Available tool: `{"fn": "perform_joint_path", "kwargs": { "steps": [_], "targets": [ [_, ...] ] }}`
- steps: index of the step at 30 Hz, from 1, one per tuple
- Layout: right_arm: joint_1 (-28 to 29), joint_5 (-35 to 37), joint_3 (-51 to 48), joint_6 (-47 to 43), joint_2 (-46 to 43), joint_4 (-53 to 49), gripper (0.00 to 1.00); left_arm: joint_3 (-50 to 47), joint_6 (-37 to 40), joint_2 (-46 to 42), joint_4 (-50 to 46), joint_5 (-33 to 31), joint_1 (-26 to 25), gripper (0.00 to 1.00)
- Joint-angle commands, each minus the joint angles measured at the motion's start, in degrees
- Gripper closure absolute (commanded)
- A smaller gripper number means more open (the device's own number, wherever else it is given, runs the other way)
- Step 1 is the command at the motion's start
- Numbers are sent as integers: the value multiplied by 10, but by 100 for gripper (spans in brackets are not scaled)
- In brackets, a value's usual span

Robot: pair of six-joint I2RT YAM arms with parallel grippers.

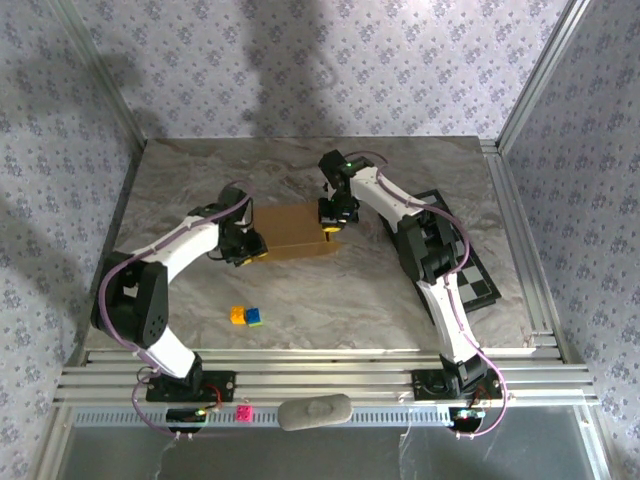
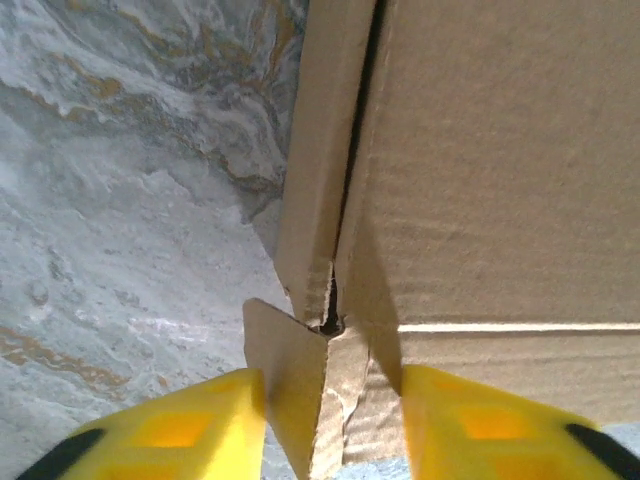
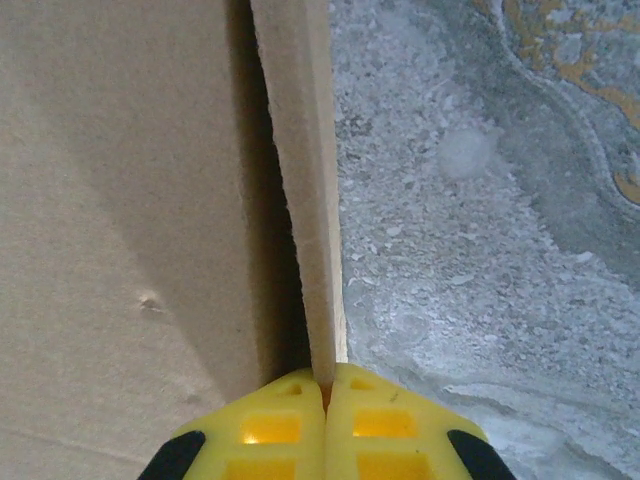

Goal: Fold the paper box

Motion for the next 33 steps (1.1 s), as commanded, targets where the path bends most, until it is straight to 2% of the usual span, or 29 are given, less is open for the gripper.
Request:
{"fn": "perform_joint_path", "kwargs": {
  "steps": [1, 6, 9, 11, 14, 16, 21, 27, 28, 30, 31, 33],
  "targets": [
    [2, -2, 23, 11, 15, -56, 100, 39, -4, -44, -43, 0, 3, 50],
    [-6, -31, 45, 8, 14, -87, 100, 71, -18, -93, -64, 13, 19, 41],
    [-16, -75, 47, 10, 14, -101, 100, 72, -30, -122, -58, 15, 49, 35],
    [-27, -119, 44, 14, 15, -108, 100, 53, -40, -133, -37, 31, 83, 33],
    [-41, -162, 45, 11, 17, -120, 100, 4, -69, -122, 41, 93, 138, 32],
    [-45, -186, 48, 19, 18, -133, 100, -17, -88, -96, 94, 126, 155, 31],
    [-55, -214, 48, 13, 24, -155, 100, -33, -125, -8, 201, 184, 156, 30],
    [-56, -223, 54, 14, 32, -166, 100, -41, -169, 16, 284, 181, 150, 26],
    [-57, -224, 55, 14, 33, -168, 100, -46, -175, 13, 294, 181, 150, 18],
    [-57, -224, 59, 16, 36, -167, 100, -49, -181, 10, 289, 181, 150, 17],
    [-56, -224, 62, 17, 38, -169, 100, -50, -182, 8, 280, 181, 152, 4],
    [-56, -224, 68, 17, 42, -171, 100, -58, -190, -1, 278, 185, 158, 0]
  ]
}}
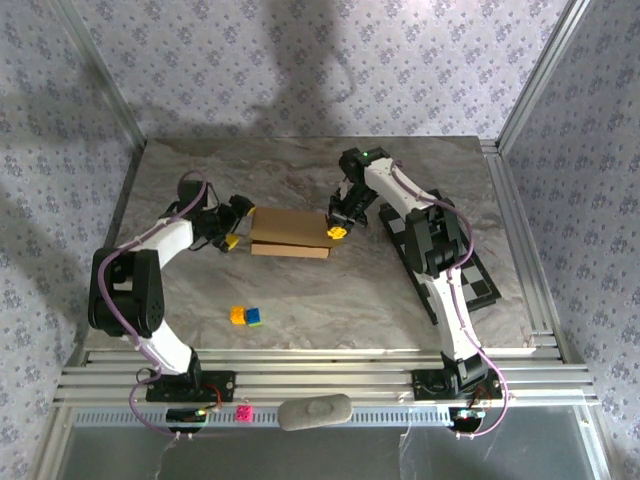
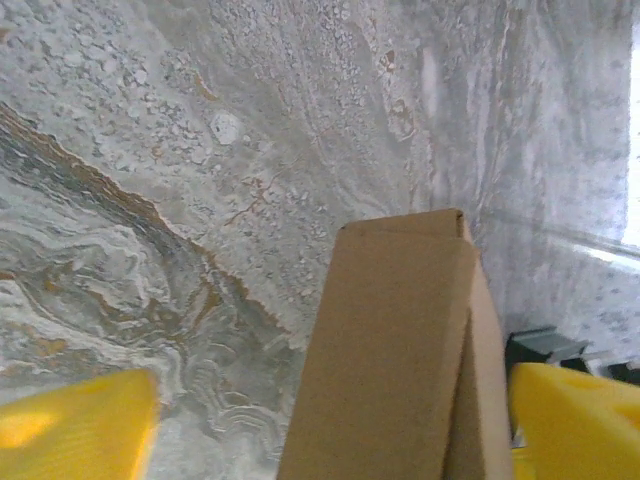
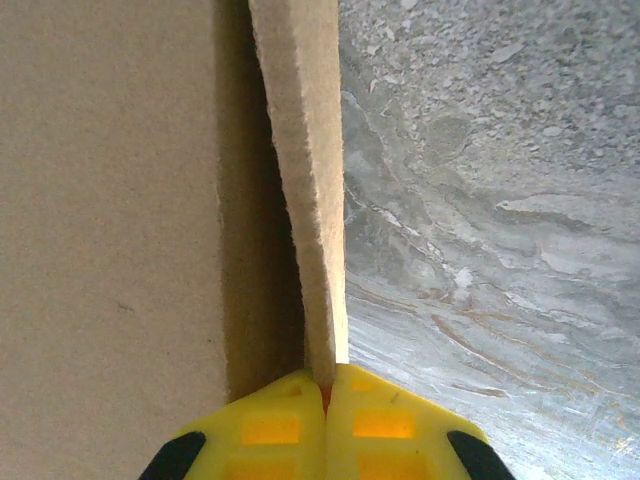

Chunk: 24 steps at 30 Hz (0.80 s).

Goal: Fold the paper box

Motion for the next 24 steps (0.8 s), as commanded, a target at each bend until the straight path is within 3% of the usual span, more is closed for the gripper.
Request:
{"fn": "perform_joint_path", "kwargs": {
  "steps": [1, 9, 15, 18, 24],
  "targets": [
    [1, -15, 22, 10, 15, -25, 100, -16, -29, -30, 23, 20, 11, 0],
    [0, -22, 44, 22, 29, -29, 100, -28, -88, -15, 57, 104, 22, 0],
    [0, -29, 45, 21, 31, -28, 100, -45, -131, 0, 127, 115, -1, 3],
    [0, -31, 46, 21, 31, -28, 100, -48, -139, 7, 137, 115, -13, 9],
    [-3, -36, 47, 24, 32, -27, 100, -68, -159, 6, 163, 109, -11, 37]
  ]
}}
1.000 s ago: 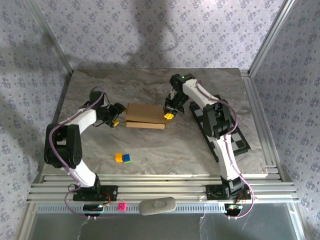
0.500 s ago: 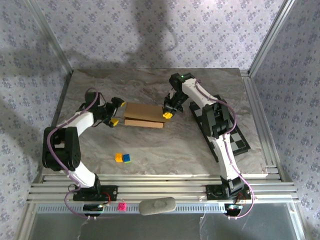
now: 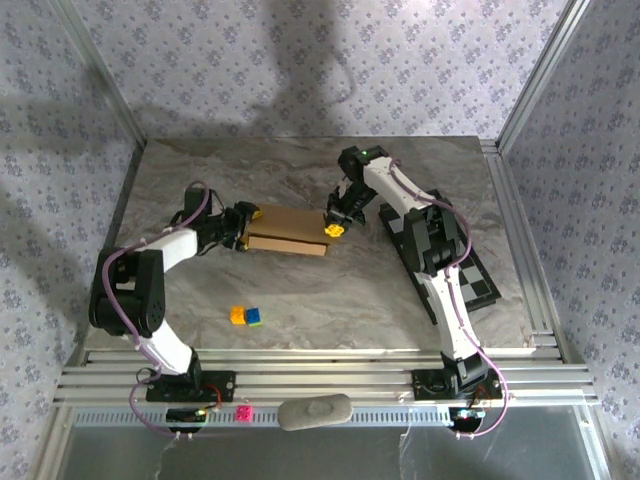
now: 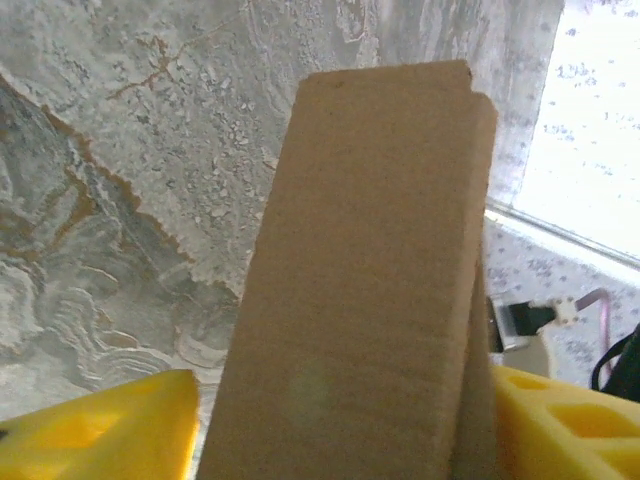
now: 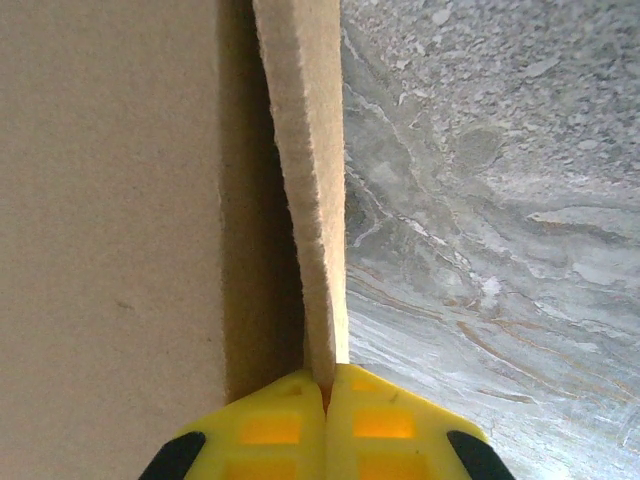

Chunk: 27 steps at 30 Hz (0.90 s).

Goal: Fold the paper box

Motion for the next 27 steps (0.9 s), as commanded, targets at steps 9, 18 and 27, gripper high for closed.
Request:
{"fn": "perform_joint_path", "kwargs": {
  "steps": [9, 18, 27],
  "targets": [
    [-8, -11, 66, 20, 5, -37, 73, 4, -19, -5, 4, -4, 3, 58],
    [-30, 52, 75, 27, -67, -34, 48, 49, -37, -20, -150, -12, 12, 57],
    [4, 183, -242, -154, -368, 353, 44, 66, -104, -56, -307, -11, 38, 55]
  ]
}}
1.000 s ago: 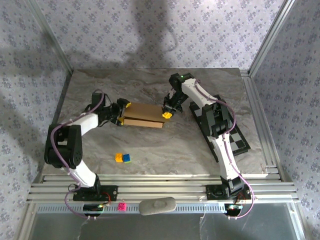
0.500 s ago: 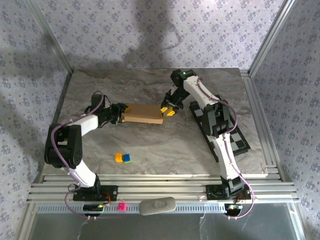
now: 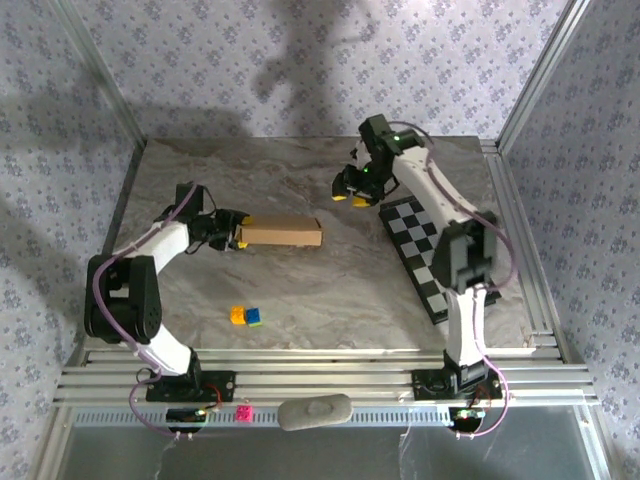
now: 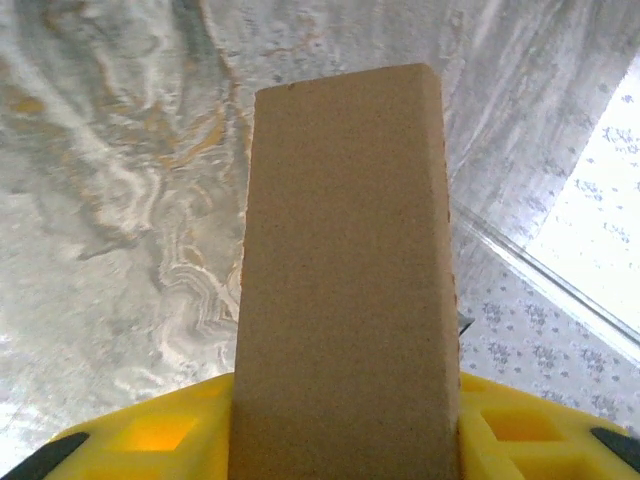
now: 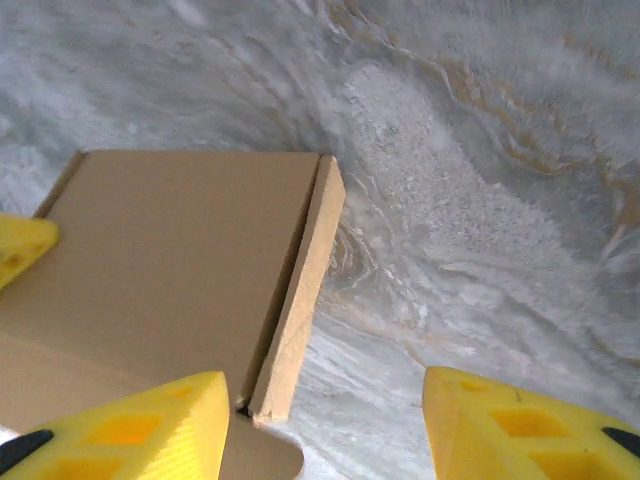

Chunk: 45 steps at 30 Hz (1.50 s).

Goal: Fold the paper box

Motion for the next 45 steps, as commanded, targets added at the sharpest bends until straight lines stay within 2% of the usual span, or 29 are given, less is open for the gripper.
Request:
{"fn": "perform_joint_path", "kwargs": {
  "steps": [1, 4, 6, 8, 12, 16, 24, 31, 35, 39, 43, 45],
  "targets": [
    [29, 45, -145, -124, -151, 247, 44, 17, -58, -28, -133, -9, 10, 55],
    [53, 23, -338, -237, -259, 468, 41, 18, -88, -40, -167, -4, 14, 54],
    [67, 11, -443, -313, -302, 566, 34, 24, -101, -47, -199, -3, 15, 54],
    [80, -2, -478, -386, -313, 574, 31, 35, -101, -54, -240, -6, 17, 54],
    [126, 14, -464, -519, -296, 495, 29, 38, -113, -73, -294, -15, 19, 55],
    [155, 22, -426, -569, -257, 453, 30, 23, -131, -79, -292, -11, 19, 56],
    [189, 51, -322, -591, -175, 381, 35, -3, -163, -97, -268, -11, 20, 56],
    [204, 34, -285, -578, -137, 350, 39, -22, -175, -104, -249, -8, 20, 56],
    [216, 29, -293, -570, -141, 354, 35, -24, -179, -106, -246, -8, 20, 56],
    [231, 69, -314, -602, -140, 373, 30, -21, -182, -107, -250, -9, 20, 56],
    [241, 97, -311, -626, -124, 371, 28, -21, -183, -106, -249, -9, 20, 56],
    [241, 107, -309, -611, -117, 374, 29, -21, -183, -107, -249, -8, 20, 56]
  ]
}}
